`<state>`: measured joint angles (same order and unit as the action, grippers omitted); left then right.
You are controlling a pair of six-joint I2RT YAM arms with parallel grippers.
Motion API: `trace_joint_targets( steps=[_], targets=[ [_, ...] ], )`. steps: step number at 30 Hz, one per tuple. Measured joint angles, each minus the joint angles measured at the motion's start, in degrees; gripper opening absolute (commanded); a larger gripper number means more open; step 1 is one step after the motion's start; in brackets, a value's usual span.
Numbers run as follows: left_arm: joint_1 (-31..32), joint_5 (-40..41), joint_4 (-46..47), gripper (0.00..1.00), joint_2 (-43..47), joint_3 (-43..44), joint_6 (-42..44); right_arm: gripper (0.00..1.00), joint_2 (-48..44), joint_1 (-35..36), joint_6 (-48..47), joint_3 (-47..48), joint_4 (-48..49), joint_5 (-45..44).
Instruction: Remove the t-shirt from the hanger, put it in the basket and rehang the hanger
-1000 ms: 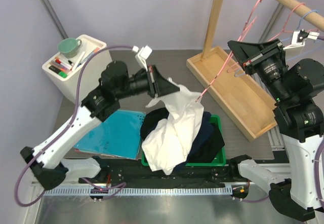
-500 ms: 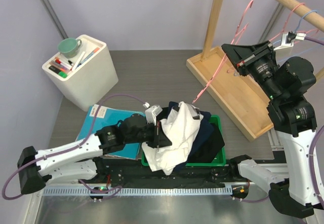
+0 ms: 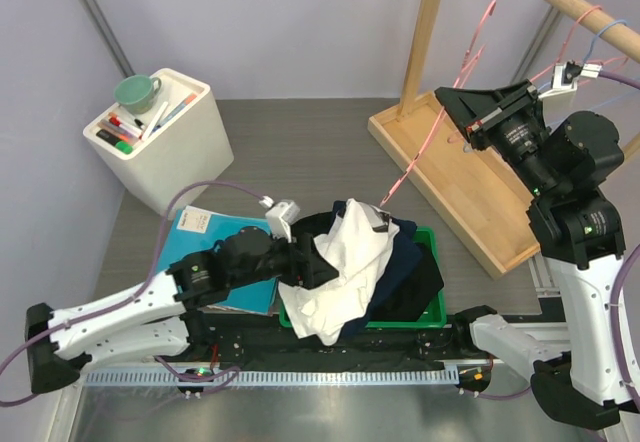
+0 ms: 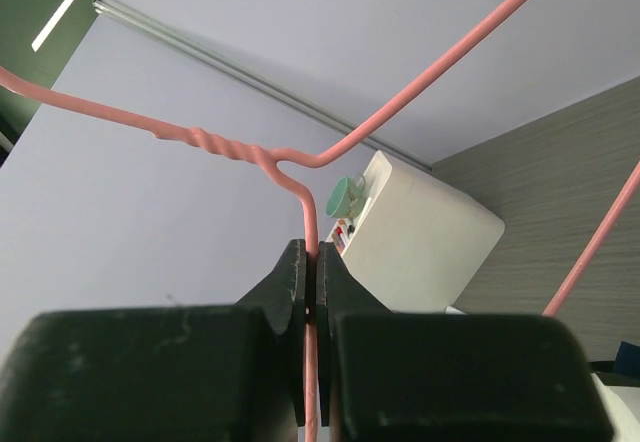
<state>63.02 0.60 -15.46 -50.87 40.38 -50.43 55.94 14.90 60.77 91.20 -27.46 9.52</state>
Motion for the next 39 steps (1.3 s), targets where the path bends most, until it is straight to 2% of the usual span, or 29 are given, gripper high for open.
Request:
trace_joint_targets(
  steps=[5,10,14,21,24,27,35,38,39],
  targets=[
    [0.0,-0.1,-3.3,0.93,8.4,5.6,2.8,0.01,1.1,0.0,0.2,-0.4,0.6,1.6],
    [0.0,-0.2,-4.1,0.94,9.9,15.2,5.8,0.01,2.7,0.0,0.7,-1.0,1.2,2.9],
    [0.0,-0.2,-5.0,0.93,4.4,28.0,9.2,0.01,2.9,0.0,1.2,-2.4,1.4,3.1],
    [0.0,-0.2,-5.4,0.89,-14.0,50.0,16.7,0.01,2.8,0.0,1.9,-4.0,1.3,3.1],
    [0.0,-0.1,-6.9,0.82,-21.8,56.4,19.3,0.01,2.8,0.0,2.0,-4.1,1.3,3.1],
    [0.0,-0.3,-8.1,0.69,-26.5,57.9,20.6,0.01,2.5,0.0,2.0,-4.6,1.3,2.9],
    [0.0,-2.4,-9.6,0.42,-29.4,57.8,20.5,0.01,1.6,0.0,2.0,-6.5,0.9,2.1],
    [0.0,-2.6,-9.4,0.27,-29.4,57.2,20.1,0.01,1.4,0.0,2.0,-7.3,0.8,1.8],
    [0.0,-2.6,-9.4,0.12,-29.4,56.9,19.9,0.02,1.4,0.0,2.0,-7.7,0.8,1.6]
  ],
)
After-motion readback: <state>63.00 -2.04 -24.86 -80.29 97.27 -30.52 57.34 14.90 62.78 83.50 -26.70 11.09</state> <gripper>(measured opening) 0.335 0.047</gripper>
